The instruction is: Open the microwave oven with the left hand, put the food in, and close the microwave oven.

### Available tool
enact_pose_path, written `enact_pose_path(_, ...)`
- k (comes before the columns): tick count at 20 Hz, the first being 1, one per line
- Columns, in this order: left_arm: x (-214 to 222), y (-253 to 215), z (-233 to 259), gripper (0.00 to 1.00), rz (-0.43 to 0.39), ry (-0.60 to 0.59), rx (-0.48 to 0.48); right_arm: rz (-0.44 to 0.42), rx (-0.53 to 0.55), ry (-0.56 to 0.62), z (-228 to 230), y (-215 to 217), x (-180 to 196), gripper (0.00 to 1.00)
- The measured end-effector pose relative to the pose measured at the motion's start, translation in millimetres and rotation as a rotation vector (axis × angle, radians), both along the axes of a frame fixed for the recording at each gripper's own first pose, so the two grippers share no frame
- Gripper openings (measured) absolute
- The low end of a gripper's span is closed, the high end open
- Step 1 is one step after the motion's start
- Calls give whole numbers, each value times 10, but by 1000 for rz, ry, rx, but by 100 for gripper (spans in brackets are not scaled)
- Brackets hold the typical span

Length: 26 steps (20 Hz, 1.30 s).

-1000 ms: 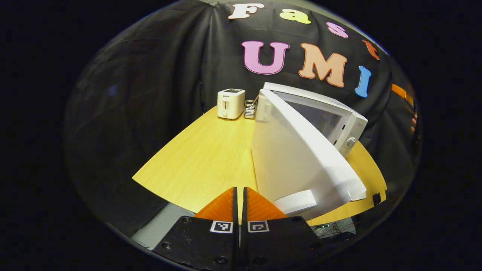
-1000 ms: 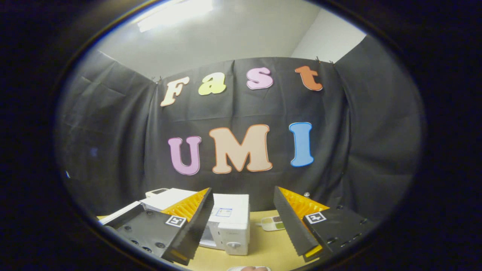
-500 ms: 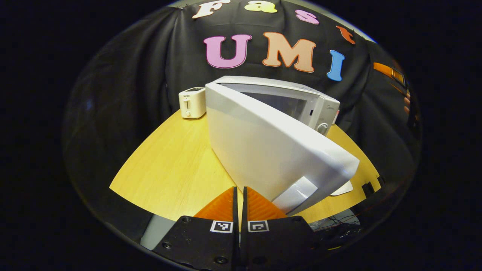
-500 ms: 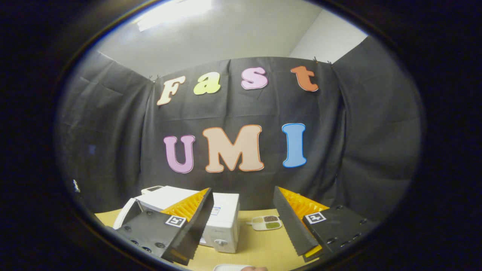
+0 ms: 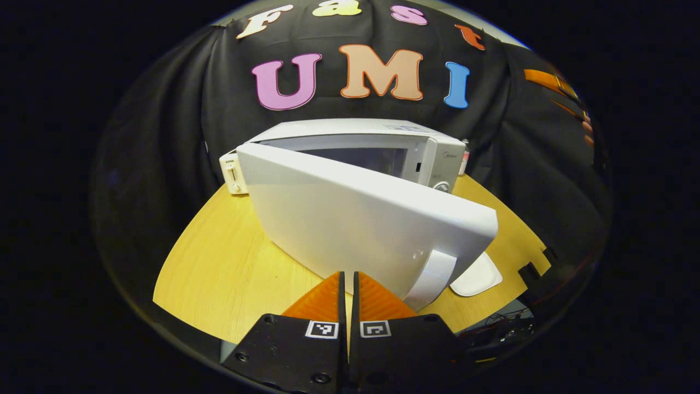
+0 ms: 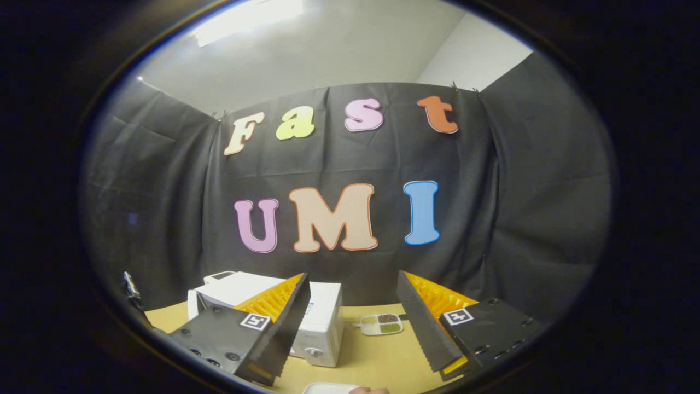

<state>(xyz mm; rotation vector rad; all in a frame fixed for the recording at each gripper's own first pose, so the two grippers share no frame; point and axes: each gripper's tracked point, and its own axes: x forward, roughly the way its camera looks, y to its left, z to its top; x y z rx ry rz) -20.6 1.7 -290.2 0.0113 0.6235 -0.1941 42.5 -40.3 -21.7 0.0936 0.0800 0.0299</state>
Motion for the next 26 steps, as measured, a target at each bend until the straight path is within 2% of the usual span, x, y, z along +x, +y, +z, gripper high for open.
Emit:
enact_pose_path(4,213,-217,-27,1,-22,-4,24,3,18,19,-24,50,-47,89)
enact_pose_path(9,396,-536,4,0,-35,-8,-1,13,14,4,47,94,-81,89)
enact_pose_path(14,700,-811,13,0,-19,-40,18,0,15,5,59,-23,-81,89)
enact_pose_path(21,1152,-1050,-23,0,-70,-69,84,-38,5,2,77,-286,-82,89)
enact_pose_path(22,1208,-1064,-27,0,-75,-70,91,-40,6,-1,88,-304,-81,98)
enact_pose_path(23,1262,-1070,-35,1,-75,-70,92,-42,8,-6,107,-318,-83,89)
enact_pose_path(26,1424,-1054,-35,0,-41,-57,62,-49,7,-11,108,-382,-69,89)
